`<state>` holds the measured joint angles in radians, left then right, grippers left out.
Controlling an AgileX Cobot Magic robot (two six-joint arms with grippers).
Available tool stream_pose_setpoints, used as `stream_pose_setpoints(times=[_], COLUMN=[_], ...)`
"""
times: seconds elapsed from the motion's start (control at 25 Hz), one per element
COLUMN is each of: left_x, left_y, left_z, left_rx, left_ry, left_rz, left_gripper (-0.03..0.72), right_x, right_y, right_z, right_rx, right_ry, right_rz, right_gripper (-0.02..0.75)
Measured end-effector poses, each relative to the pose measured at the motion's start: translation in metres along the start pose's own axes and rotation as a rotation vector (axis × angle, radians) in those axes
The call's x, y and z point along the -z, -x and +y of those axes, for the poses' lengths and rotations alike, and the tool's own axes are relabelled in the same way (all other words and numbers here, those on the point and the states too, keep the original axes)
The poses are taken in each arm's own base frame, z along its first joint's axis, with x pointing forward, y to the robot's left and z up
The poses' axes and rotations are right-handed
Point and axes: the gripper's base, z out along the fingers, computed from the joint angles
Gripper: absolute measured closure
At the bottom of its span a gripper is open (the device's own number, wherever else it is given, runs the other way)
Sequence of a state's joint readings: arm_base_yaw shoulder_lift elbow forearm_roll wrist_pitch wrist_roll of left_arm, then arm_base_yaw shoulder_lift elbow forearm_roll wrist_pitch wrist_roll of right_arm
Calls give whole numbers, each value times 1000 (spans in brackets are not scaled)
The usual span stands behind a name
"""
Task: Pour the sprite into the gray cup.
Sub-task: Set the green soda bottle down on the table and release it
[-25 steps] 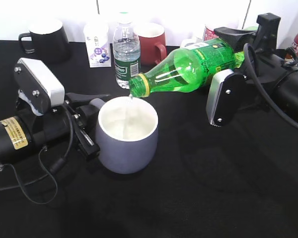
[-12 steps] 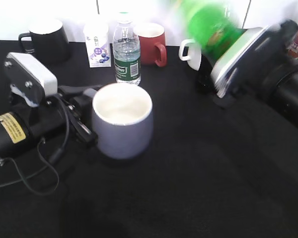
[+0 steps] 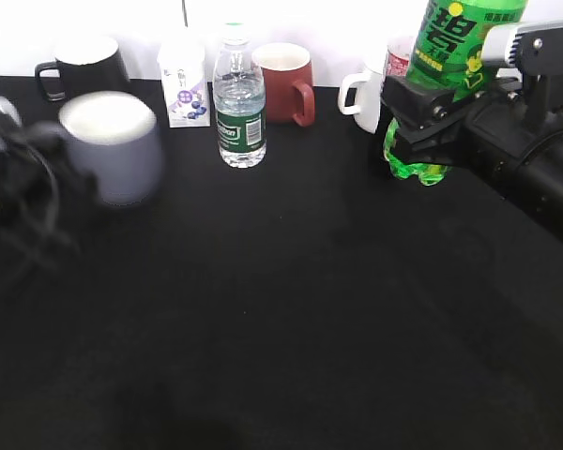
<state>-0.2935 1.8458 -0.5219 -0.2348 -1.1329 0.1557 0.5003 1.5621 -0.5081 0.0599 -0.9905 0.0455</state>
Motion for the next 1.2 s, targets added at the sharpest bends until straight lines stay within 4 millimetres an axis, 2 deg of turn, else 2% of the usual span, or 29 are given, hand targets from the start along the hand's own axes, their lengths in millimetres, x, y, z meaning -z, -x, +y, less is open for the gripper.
stream_pose_setpoints(times=[0.08, 0.16, 0.28, 0.4, 0.6, 0.68, 0.76, 0.92, 1.0, 1.04, 1.08, 1.12, 1.16, 1.2], left_x=[-22, -39, -63, -83, -91, -90, -86, -62, -40, -24, -1, 13, 19, 33], left_y=[0, -8, -24, -23, -27, -27, -30, -34, -31, -28, -17, -11, -6, 7], left_z=[17, 26, 25, 20, 18, 18, 15, 7, 10, 13, 10, 6, 2, -8], left_rx=[9, 10, 5, 0, 19, 25, 25, 42, 40, 38, 41, 44, 47, 57], left_ry=[66, 96, 93, 65, 55, 55, 51, 72, 75, 76, 55, 24, 5, -54], left_rz=[-31, -25, -13, -31, 1, 0, 8, 30, 58, 75, 86, 116, 123, 157], left_gripper=[622, 622, 622, 622, 613, 513, 442, 428, 428, 428, 428, 428, 428, 428], right_x=[0, 0, 2, 11, 19, 20, 20, 20, 21, 22, 22, 18, 9, -1], right_y=[-1, 0, -1, -3, 1, 2, 2, 2, 3, 5, 10, 6, -1, -15], right_z=[-4, -14, -40, -72, -100, -102, -102, -102, -106, -114, -129, -140, -151, -162], right_rx=[-12, -17, -31, -39, -13, 11, 25, 31, 29, 30, 33, 35, 37, 27], right_ry=[-26, -67, -169, -293, -396, -404, -404, -406, -423, -449, -500, -517, -507, -505], right_rz=[12, 12, 29, 38, 8, 8, 11, 11, 8, -2, -19, -10, 10, 41], right_gripper=[323, 323, 323, 323, 323, 323, 323, 323, 323, 323, 324, 324, 324, 324])
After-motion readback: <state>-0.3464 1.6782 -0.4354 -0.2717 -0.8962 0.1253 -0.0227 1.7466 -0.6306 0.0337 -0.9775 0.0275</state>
